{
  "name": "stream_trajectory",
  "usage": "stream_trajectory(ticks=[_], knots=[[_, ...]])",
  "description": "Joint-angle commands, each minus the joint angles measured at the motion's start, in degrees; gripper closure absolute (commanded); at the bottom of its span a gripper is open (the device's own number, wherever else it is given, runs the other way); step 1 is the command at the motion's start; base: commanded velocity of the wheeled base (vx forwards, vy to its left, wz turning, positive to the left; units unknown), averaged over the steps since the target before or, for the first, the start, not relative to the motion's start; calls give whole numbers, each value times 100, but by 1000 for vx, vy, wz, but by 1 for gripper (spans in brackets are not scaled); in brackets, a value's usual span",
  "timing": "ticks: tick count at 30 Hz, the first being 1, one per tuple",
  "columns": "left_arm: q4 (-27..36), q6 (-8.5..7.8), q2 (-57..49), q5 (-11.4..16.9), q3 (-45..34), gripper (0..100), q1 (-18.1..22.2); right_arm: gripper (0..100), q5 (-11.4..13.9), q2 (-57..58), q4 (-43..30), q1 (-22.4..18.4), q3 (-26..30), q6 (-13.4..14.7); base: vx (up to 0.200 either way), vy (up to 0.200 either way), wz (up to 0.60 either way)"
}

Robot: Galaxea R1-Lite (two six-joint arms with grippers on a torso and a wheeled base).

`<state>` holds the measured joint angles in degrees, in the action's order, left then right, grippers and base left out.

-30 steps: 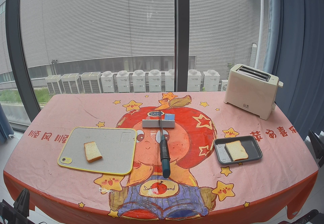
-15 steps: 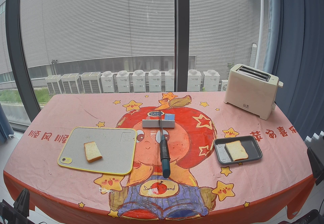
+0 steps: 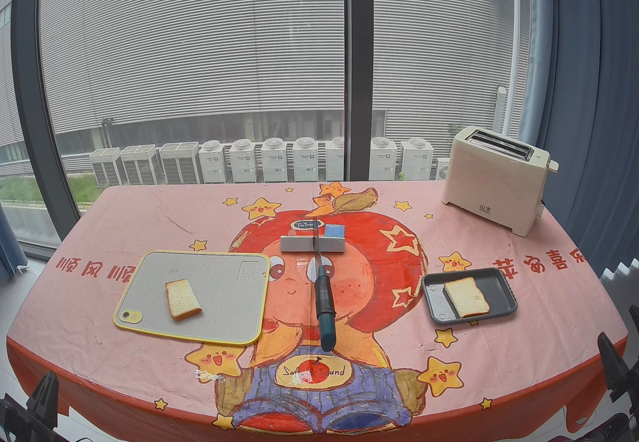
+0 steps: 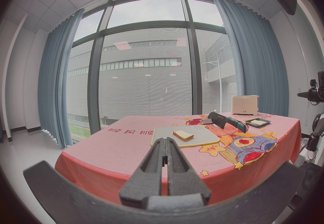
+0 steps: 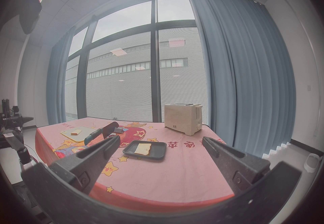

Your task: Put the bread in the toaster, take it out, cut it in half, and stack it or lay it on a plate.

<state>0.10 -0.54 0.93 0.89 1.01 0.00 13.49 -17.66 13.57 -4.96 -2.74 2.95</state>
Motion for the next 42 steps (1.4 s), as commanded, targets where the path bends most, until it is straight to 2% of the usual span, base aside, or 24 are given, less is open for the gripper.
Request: stream_trajectory(ticks=[1, 13, 16, 27, 29, 34, 39, 42], knots=[[-1, 1, -49, -1, -92, 100, 0, 0, 4, 474, -118, 22, 11, 30, 0, 0, 0], [-1, 1, -49, -1, -92, 100, 0, 0, 57, 1221, -882, 74, 99, 39, 0, 0, 0], [-1, 1, -49, -1, -101, 100, 0, 0, 30, 1257, -847, 74, 274, 39, 0, 0, 0], [-1, 1, -49, -1, -101, 100, 0, 0, -14, 1257, -944, 74, 274, -31, 0, 0, 0], [-1, 1, -49, -1, -101, 100, 0, 0, -75, 1257, -953, 74, 274, -23, 0, 0, 0], [-1, 1, -49, -1, -101, 100, 0, 0, -611, 1257, -953, 74, 274, -31, 0, 0, 0], [-1, 1, -49, -1, -101, 100, 0, 0, -699, 1257, -953, 74, 274, 30, 0, 0, 0], [-1, 1, -49, -1, -101, 100, 0, 0, -963, 1257, -1040, 74, 265, 144, 0, 0, 0]])
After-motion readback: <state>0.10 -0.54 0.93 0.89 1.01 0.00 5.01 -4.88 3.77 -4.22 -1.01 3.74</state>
